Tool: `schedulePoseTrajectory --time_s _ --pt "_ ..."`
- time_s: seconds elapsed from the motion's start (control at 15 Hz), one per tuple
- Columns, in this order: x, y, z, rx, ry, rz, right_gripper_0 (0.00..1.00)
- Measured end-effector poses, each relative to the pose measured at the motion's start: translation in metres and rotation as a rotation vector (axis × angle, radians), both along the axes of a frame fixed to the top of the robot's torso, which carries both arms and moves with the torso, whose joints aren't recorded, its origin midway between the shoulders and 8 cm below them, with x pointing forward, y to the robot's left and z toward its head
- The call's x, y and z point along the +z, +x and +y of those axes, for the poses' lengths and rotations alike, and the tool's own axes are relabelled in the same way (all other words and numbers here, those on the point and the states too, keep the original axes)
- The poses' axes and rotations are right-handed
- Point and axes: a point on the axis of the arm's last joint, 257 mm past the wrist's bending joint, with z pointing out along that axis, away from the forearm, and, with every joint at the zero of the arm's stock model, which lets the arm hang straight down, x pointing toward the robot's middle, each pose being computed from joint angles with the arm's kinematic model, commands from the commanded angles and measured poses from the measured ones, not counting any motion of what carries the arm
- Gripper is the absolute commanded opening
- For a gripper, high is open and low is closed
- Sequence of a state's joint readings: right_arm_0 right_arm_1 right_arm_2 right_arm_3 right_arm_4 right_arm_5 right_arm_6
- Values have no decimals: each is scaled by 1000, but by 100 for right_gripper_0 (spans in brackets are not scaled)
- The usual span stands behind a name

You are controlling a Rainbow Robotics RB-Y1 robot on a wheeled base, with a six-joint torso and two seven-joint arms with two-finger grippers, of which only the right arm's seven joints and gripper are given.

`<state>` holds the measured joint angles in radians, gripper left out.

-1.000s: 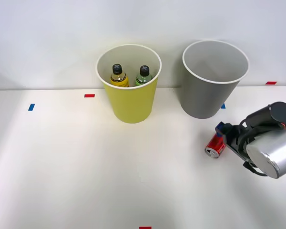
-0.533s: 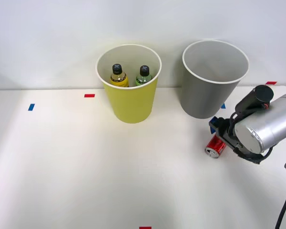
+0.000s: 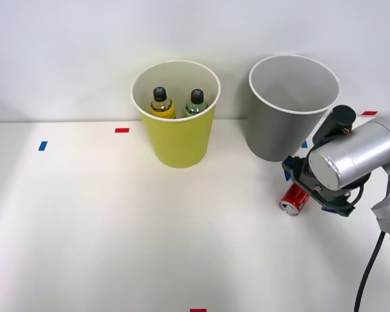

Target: Put cans in the gray bin, plastic bottles in the light green bin

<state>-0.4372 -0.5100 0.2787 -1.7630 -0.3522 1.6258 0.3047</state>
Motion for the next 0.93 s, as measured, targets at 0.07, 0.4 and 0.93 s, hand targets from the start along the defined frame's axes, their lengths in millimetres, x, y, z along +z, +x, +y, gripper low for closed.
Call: schedulePoseTrajectory --time_s 0.07,0.4,0.93 --pt "-2 2 0 3 2 -3 100" --pt "-14 16 0 4 -4 -30 100" --pt "-23 20 7 40 -69 -48 3"
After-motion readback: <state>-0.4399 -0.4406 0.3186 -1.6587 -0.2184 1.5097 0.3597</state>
